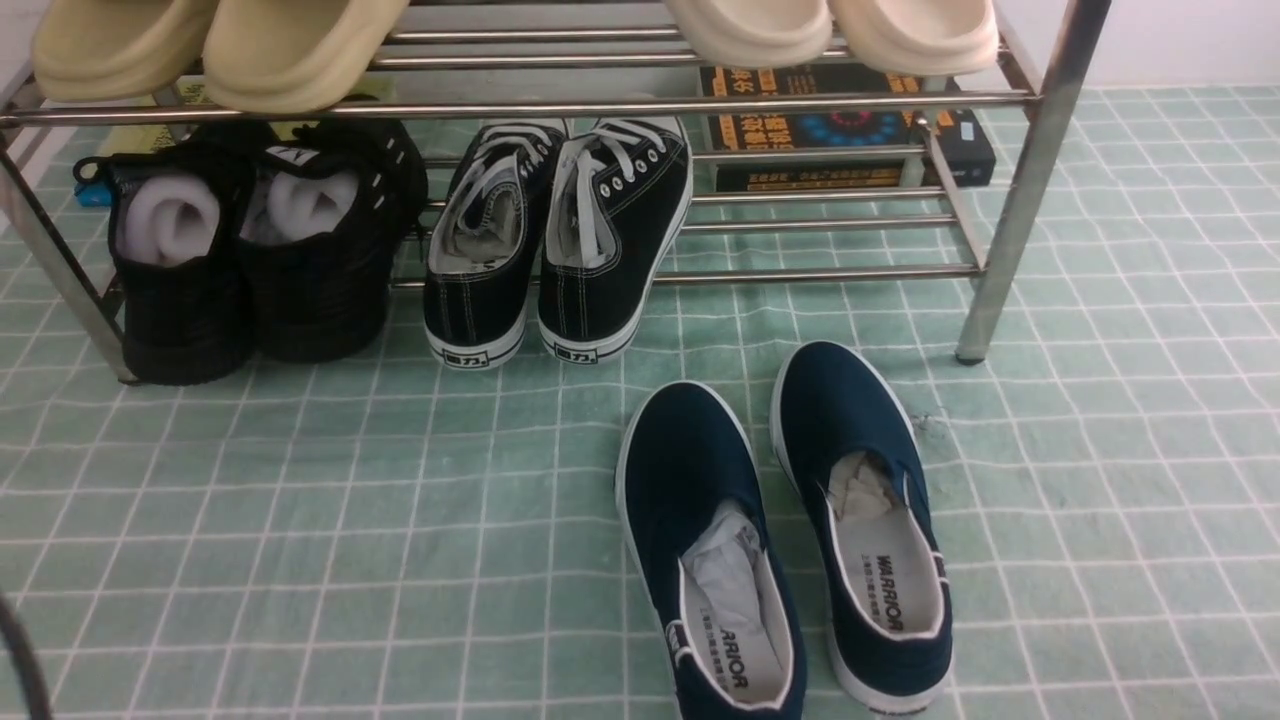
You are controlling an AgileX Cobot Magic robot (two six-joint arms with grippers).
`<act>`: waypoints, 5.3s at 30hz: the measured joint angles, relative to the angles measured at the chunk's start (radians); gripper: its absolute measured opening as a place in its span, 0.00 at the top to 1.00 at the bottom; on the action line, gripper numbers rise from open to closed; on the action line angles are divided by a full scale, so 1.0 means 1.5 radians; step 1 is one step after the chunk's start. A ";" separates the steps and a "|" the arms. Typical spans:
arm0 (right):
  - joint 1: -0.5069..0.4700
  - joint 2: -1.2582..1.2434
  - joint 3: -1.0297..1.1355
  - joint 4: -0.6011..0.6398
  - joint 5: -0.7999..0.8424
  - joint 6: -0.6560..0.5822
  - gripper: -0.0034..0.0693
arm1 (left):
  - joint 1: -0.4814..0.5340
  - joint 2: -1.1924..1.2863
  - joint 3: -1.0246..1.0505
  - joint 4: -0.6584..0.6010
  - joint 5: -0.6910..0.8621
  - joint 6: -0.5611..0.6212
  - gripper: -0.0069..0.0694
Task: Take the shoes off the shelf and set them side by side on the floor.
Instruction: 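Grasp the leftmost shoe on the bottom shelf of the shoe rack with the left gripper, then set the held shoe down on the floor in front of the rack with the left gripper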
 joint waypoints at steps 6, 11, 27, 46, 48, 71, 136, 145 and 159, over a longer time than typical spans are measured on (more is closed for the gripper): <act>0.000 0.000 0.000 0.000 0.000 0.000 0.63 | 0.000 0.275 -0.169 0.108 0.219 0.132 0.91; 0.000 0.000 0.000 0.000 0.000 0.000 0.63 | 0.000 0.460 -0.315 0.214 0.229 0.170 0.90; 0.000 0.000 0.000 0.000 0.000 0.000 0.63 | 0.195 0.599 -0.445 -0.014 -0.024 0.230 0.89; 0.000 0.000 0.000 0.000 0.000 0.000 0.63 | 0.194 0.756 -0.445 -0.255 -0.160 0.349 0.35; 0.000 0.000 0.000 0.000 0.000 0.000 0.63 | 0.187 0.778 -0.445 -0.269 -0.171 0.389 0.33; 0.000 0.000 0.000 0.000 0.000 0.000 0.63 | 0.162 0.902 -0.446 -0.401 -0.299 0.421 0.66; 0.000 0.000 0.000 0.000 0.000 0.000 0.62 | 0.162 0.456 -0.180 -0.015 -0.108 0.164 0.88; 0.000 0.000 0.000 0.000 0.000 0.000 0.62 | 0.162 0.515 -0.180 0.003 -0.086 0.166 0.87; 0.000 0.000 0.000 0.000 0.000 0.000 0.62 | 0.162 0.519 -0.220 0.044 0.049 0.212 0.39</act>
